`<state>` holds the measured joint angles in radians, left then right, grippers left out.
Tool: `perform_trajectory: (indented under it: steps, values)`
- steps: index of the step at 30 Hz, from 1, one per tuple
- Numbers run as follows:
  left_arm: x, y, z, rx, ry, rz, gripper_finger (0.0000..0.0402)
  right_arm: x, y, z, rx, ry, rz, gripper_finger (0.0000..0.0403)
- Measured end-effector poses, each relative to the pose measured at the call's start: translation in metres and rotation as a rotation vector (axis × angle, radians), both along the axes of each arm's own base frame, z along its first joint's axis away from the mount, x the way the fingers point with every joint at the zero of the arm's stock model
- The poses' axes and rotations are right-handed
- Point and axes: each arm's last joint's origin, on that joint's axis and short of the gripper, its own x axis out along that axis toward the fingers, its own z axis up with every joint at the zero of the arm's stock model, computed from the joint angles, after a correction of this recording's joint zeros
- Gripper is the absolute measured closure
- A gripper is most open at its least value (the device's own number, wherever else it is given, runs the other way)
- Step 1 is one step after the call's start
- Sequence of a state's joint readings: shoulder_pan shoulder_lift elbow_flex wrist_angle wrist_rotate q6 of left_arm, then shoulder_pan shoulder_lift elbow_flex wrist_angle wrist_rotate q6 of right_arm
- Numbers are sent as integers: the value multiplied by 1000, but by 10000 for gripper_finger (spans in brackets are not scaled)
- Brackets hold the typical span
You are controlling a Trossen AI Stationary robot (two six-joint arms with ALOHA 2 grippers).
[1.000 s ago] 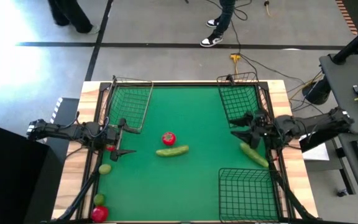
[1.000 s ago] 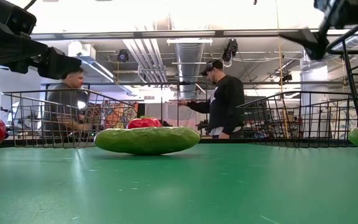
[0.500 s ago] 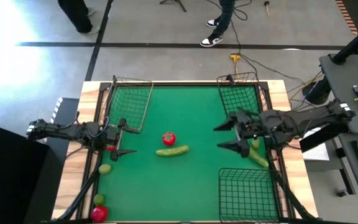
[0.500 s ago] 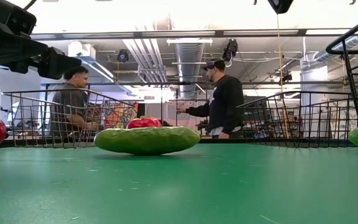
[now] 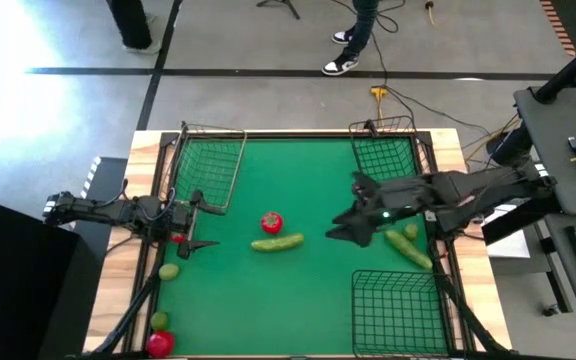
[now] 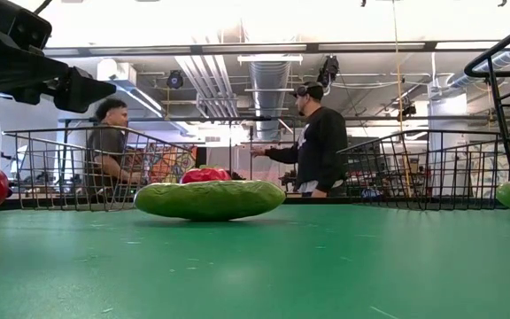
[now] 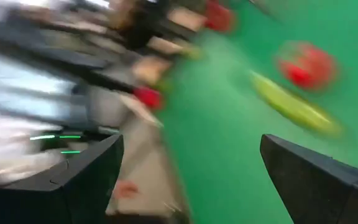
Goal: Sort produce into baskets
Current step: Put the right cucumber into the top right wire basket
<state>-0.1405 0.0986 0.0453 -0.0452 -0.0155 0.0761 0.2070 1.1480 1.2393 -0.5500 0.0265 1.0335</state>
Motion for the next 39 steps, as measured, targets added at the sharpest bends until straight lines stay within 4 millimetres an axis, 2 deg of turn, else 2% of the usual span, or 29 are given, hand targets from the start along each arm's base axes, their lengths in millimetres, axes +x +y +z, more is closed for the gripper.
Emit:
perform_trajectory:
  steps: [3,7,9,13,21,26,31,39]
  values:
    - [0,0,0,0,0,0,35,-2,0,-11,18,355,-82,33]
    - [0,0,0,0,0,0,35,-9,6,-22,-45,723,-116,33]
    - [0,0,0,0,0,0,35,-14,9,-28,-59,865,-141,33]
    - [0,0,0,0,0,0,35,-23,11,-42,31,1087,-191,33]
    - [0,0,0,0,0,0,35,-52,5,-78,73,1205,-325,33]
    - [0,0,0,0,0,0,35,-61,0,-118,107,1215,-432,34]
    - [0,0,0,0,0,0,35,-60,-7,-160,137,1196,-452,52]
    - [0,0,1,-19,-7,12,35,-74,-15,-189,116,1304,-464,92]
